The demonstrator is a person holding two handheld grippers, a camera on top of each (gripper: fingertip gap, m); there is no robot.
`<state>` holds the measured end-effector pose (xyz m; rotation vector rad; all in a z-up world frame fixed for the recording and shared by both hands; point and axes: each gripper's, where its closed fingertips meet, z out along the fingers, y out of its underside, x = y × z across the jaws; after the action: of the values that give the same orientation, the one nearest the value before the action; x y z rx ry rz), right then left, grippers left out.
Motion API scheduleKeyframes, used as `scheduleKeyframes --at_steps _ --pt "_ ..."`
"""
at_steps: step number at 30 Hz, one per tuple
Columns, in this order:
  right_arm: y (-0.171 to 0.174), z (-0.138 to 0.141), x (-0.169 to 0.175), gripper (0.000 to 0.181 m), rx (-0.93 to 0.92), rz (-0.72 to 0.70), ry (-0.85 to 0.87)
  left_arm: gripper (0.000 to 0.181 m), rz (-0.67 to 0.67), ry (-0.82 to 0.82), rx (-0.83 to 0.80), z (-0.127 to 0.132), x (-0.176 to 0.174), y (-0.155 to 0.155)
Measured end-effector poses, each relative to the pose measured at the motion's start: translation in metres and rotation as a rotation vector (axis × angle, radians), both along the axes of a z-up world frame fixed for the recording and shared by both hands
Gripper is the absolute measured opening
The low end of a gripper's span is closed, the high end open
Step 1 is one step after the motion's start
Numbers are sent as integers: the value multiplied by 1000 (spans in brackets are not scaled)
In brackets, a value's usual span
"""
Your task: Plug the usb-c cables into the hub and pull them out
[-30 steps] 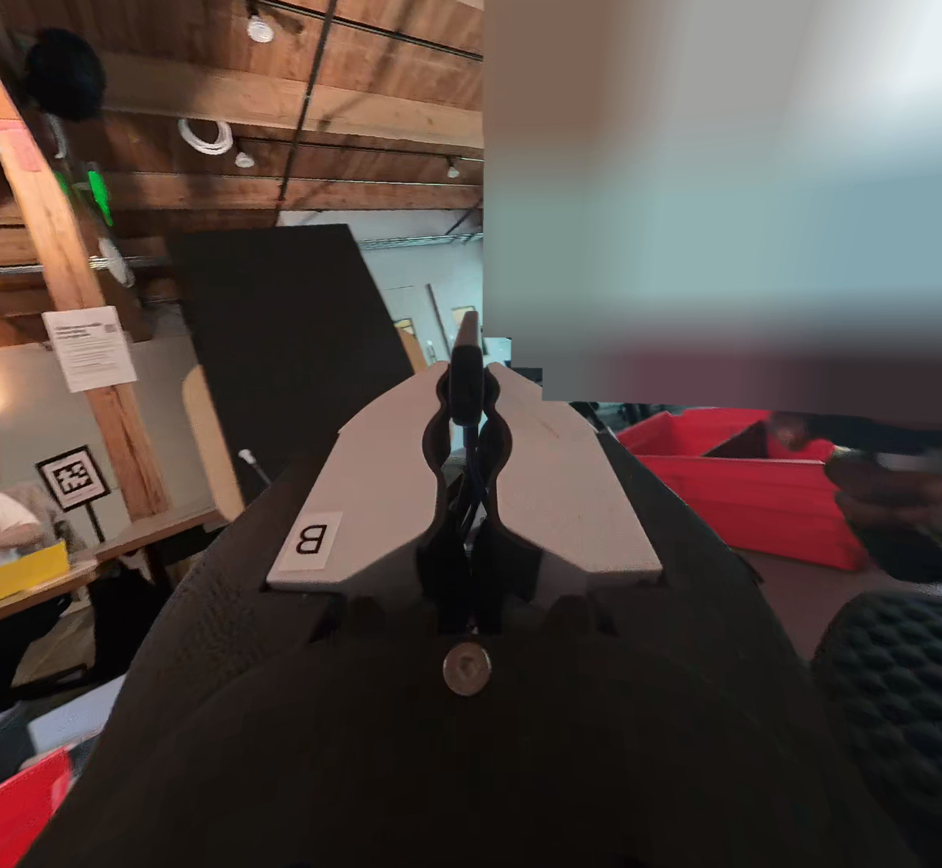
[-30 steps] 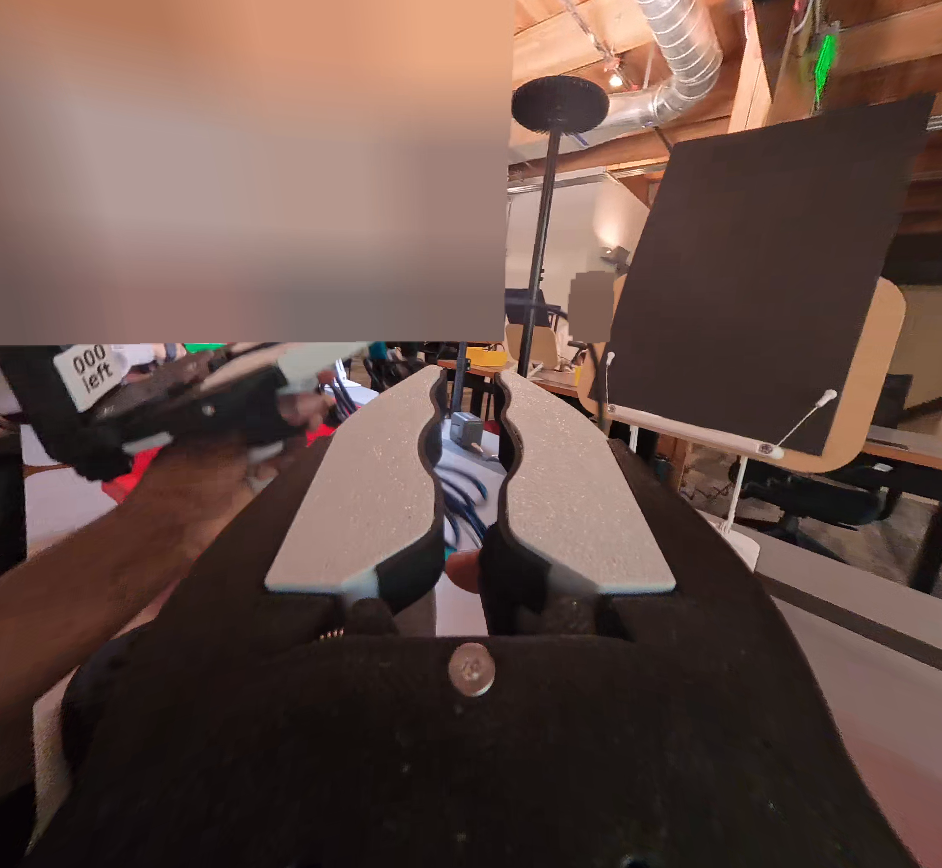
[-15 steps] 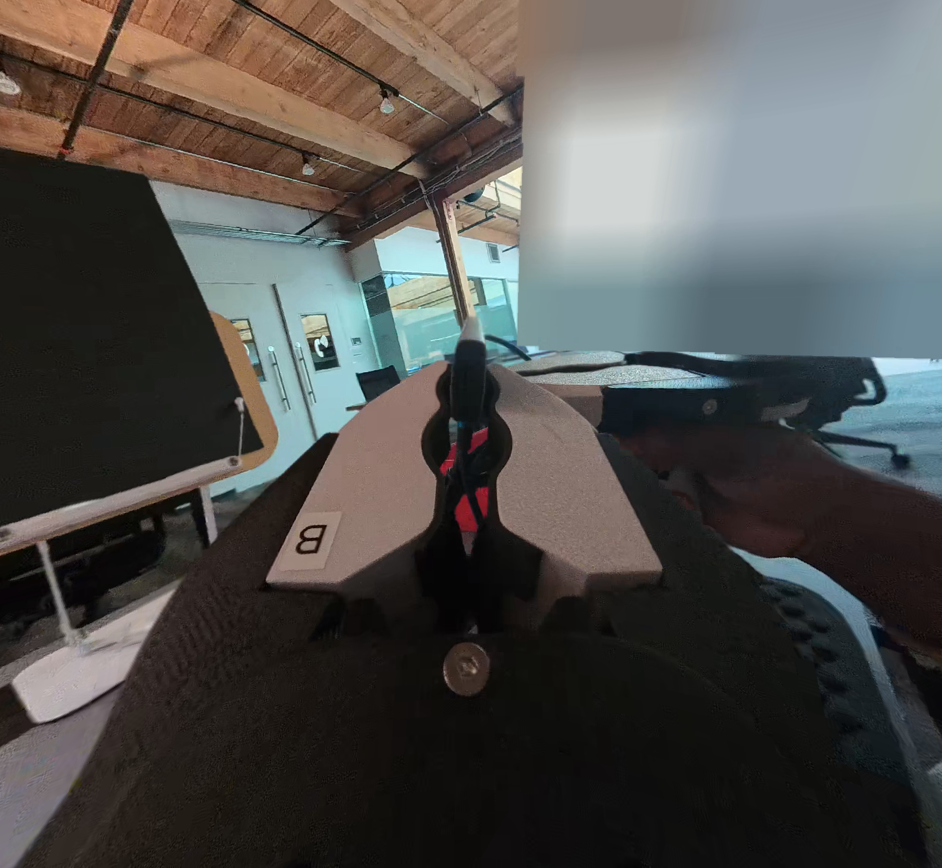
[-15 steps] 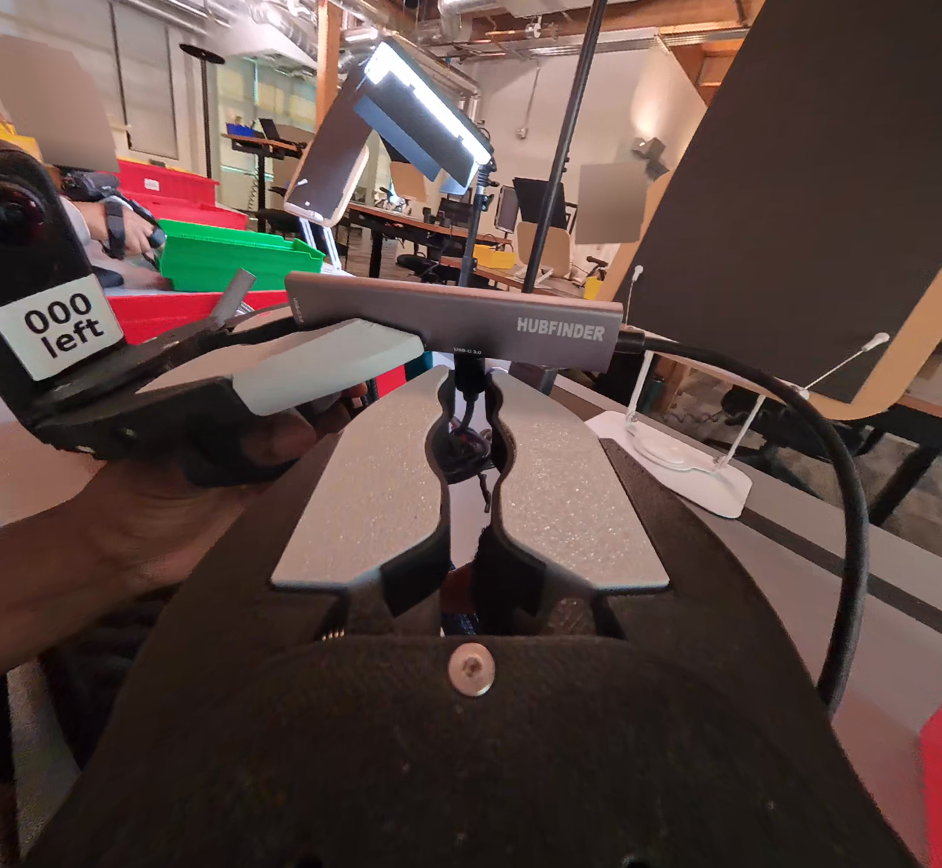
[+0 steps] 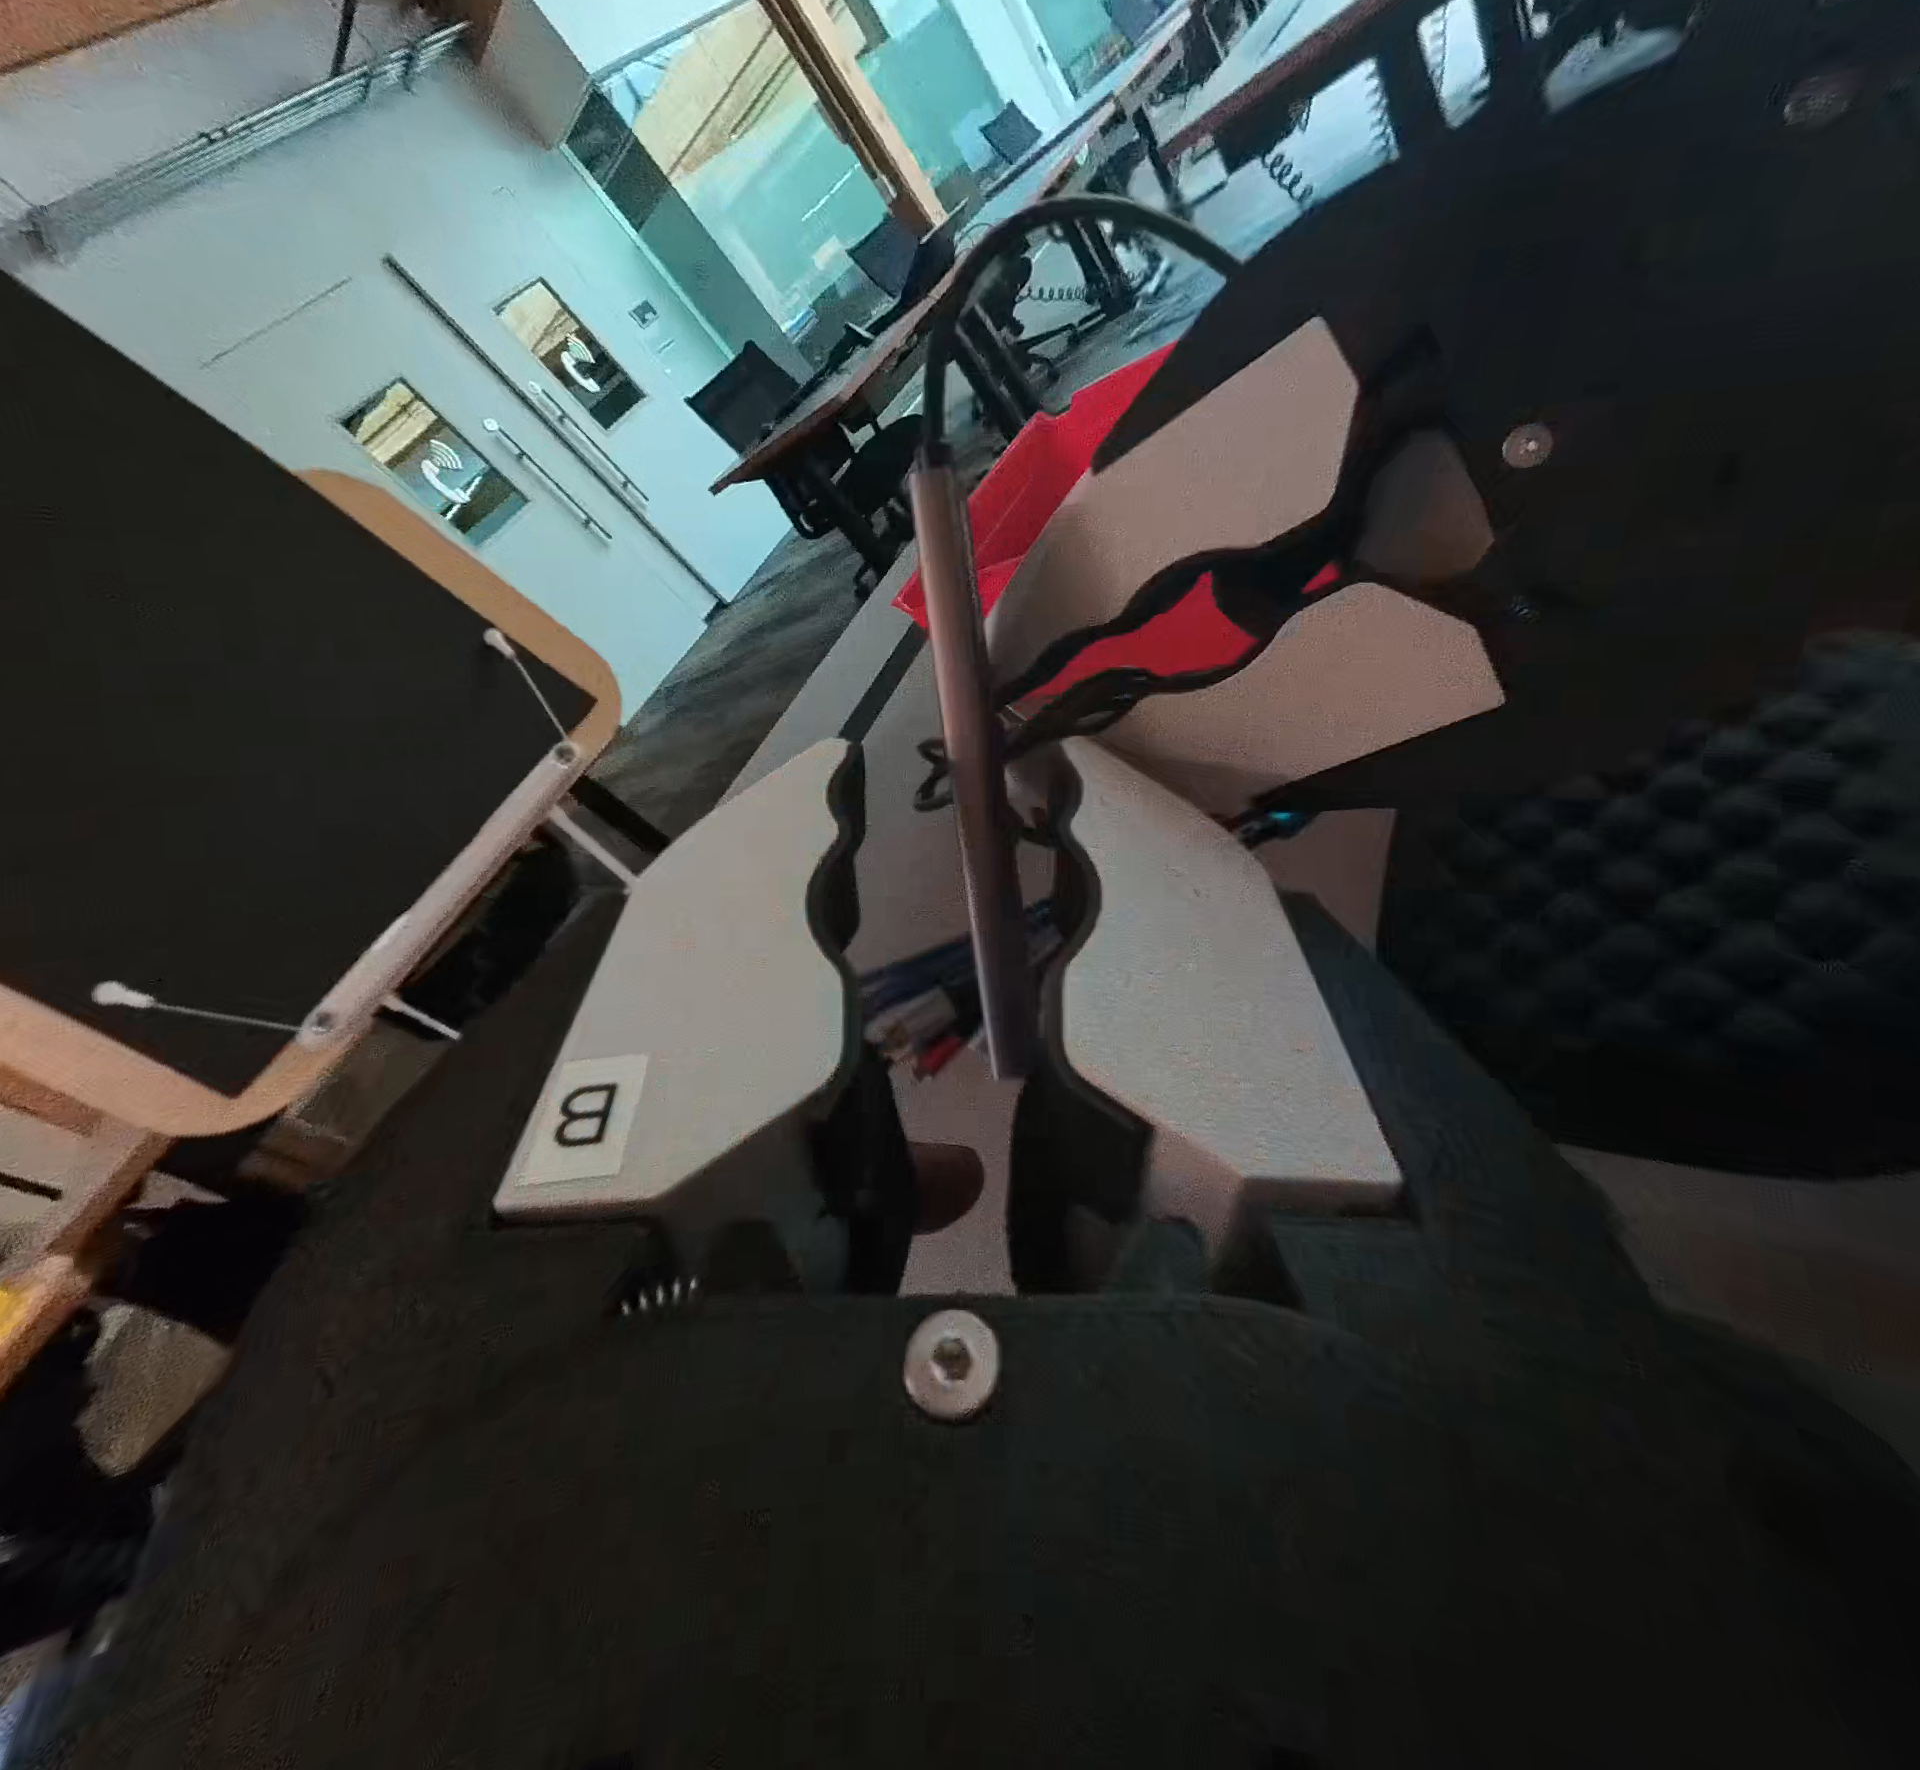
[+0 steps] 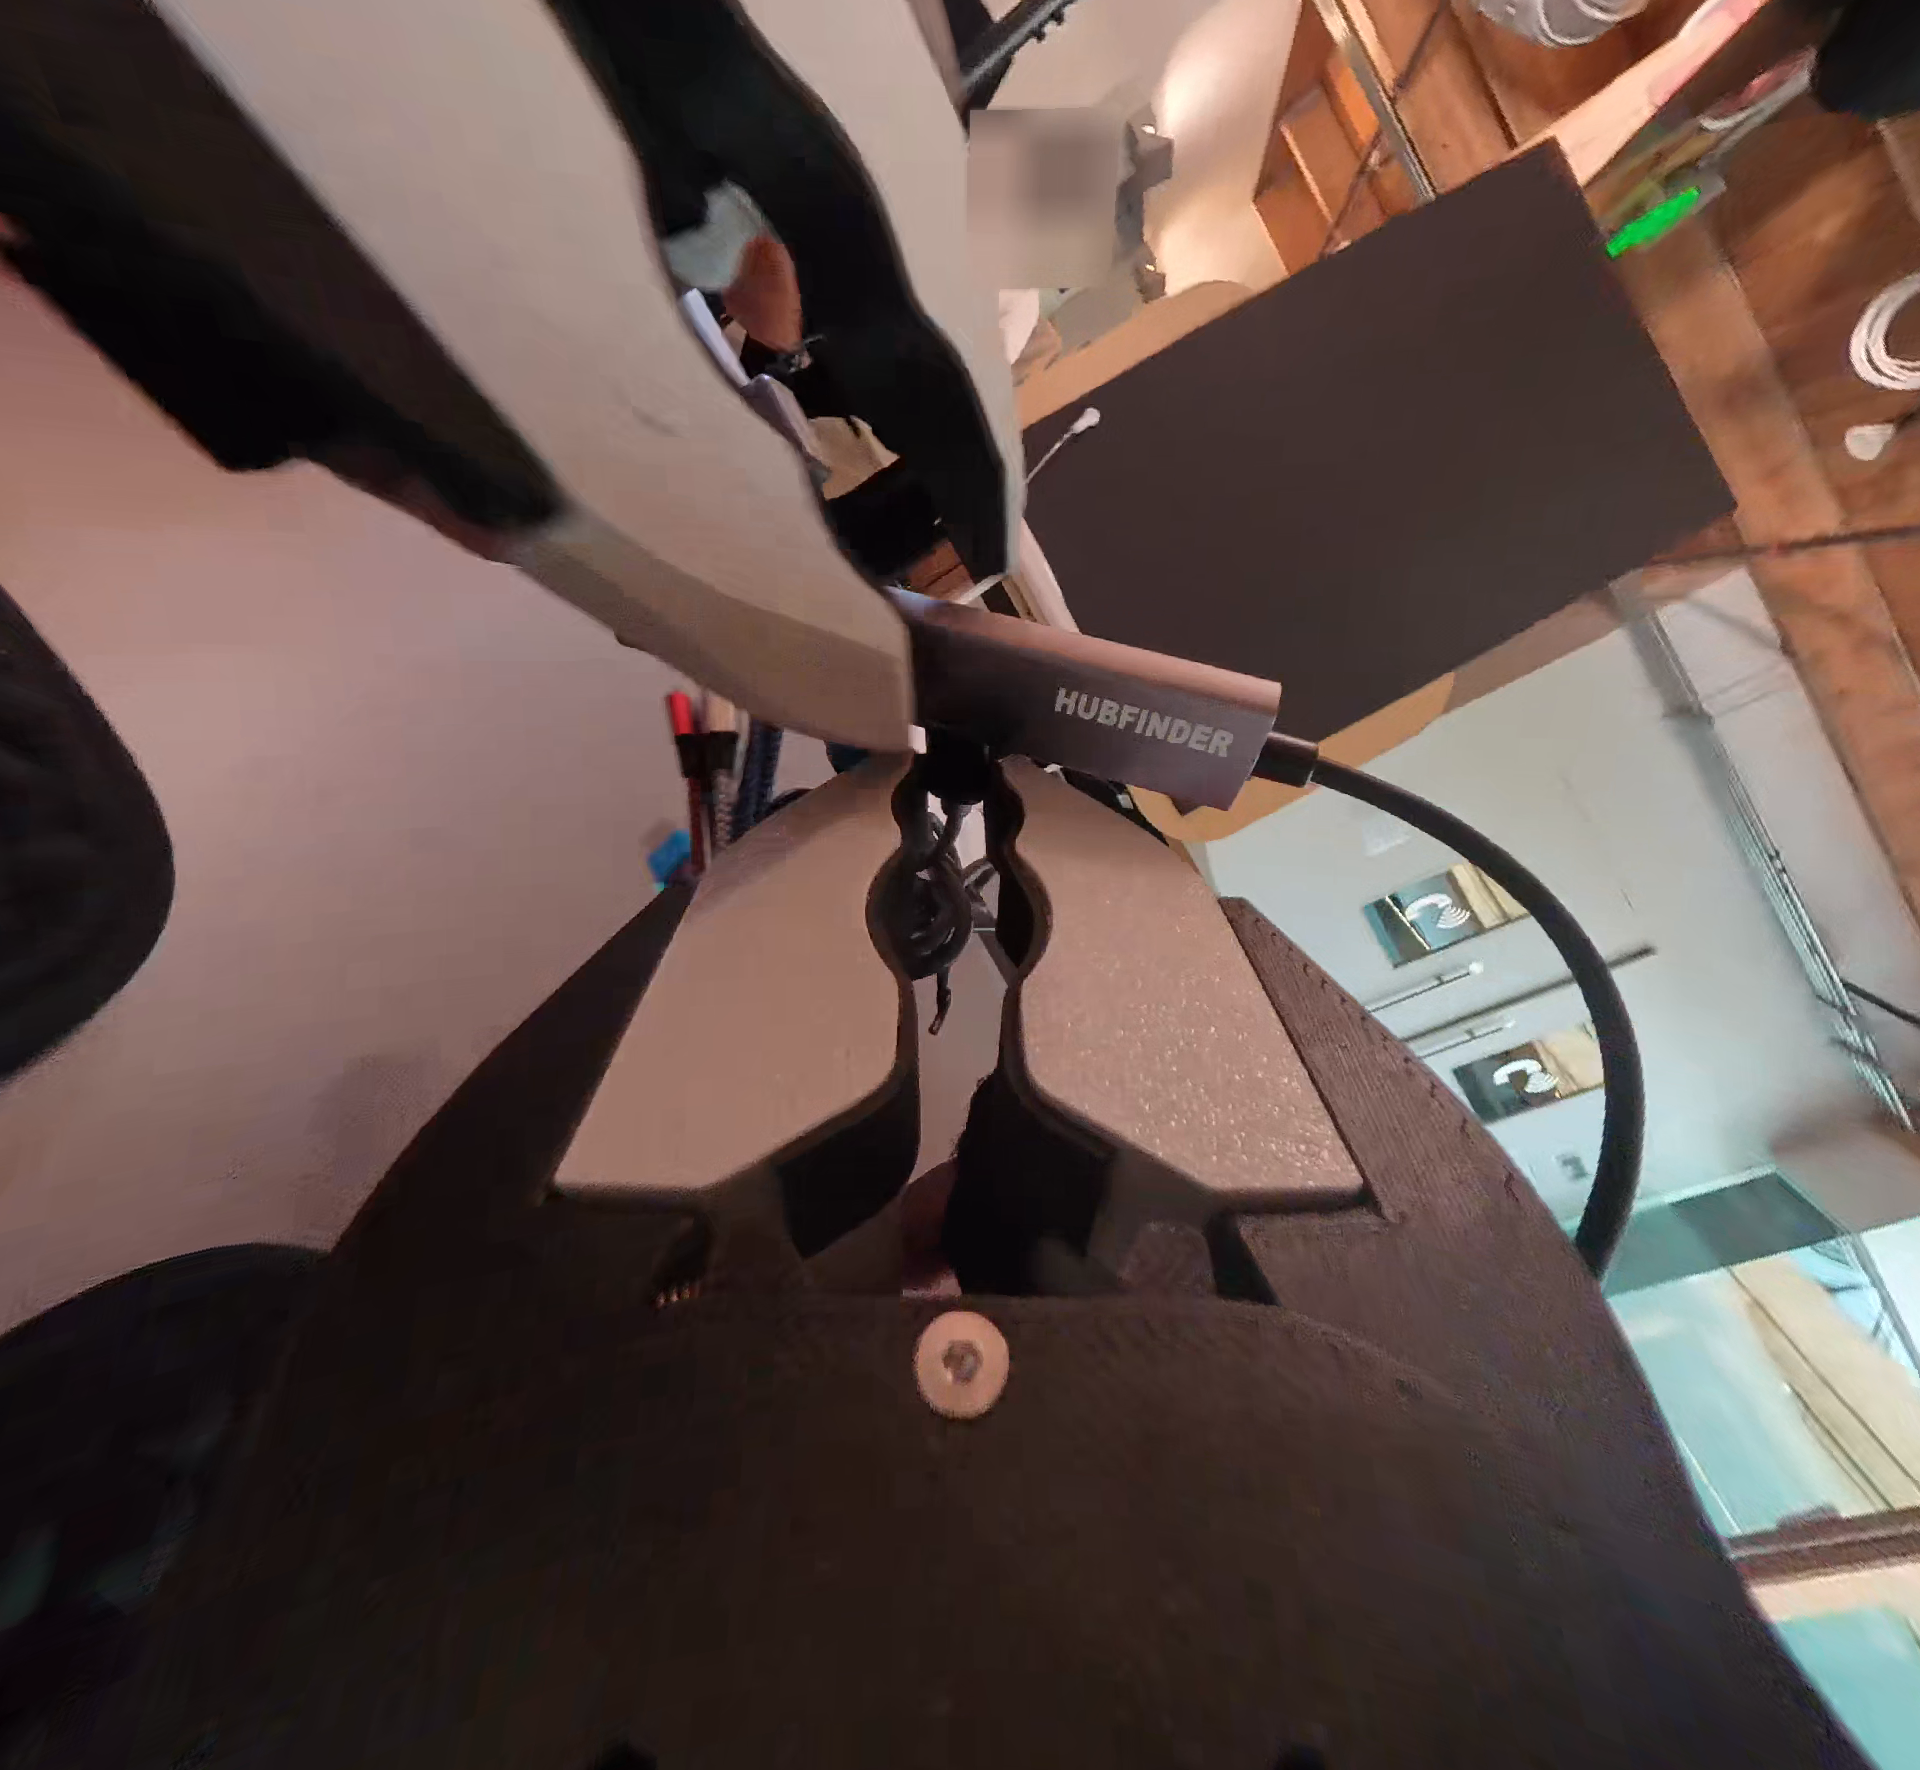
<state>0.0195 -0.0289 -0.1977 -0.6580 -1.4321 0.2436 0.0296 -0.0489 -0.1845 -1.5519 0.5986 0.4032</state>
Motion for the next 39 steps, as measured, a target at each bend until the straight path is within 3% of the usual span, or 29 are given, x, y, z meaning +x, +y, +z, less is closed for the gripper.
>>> scheduleKeyframes --at_steps 2,6,9,25,39 --pt "-7 -2 -1 9 -9 39 -10 12 -18 56 -11 -2 6 5" --pt "-9 -1 -1 9 -69 81 11 8 -68 -60 -30 0 8 7" --pt "-11 4 -2 9 -62 82 36 6 -91 -159 53 8 8 4" --pt "-22 -29 -23 10 -176 168 -66 6 121 -283 -27 -20 -15 -4" --pt "-25 -56 -37 10 -300 204 -165 5 244 -250 -78 -46 -31 -2"
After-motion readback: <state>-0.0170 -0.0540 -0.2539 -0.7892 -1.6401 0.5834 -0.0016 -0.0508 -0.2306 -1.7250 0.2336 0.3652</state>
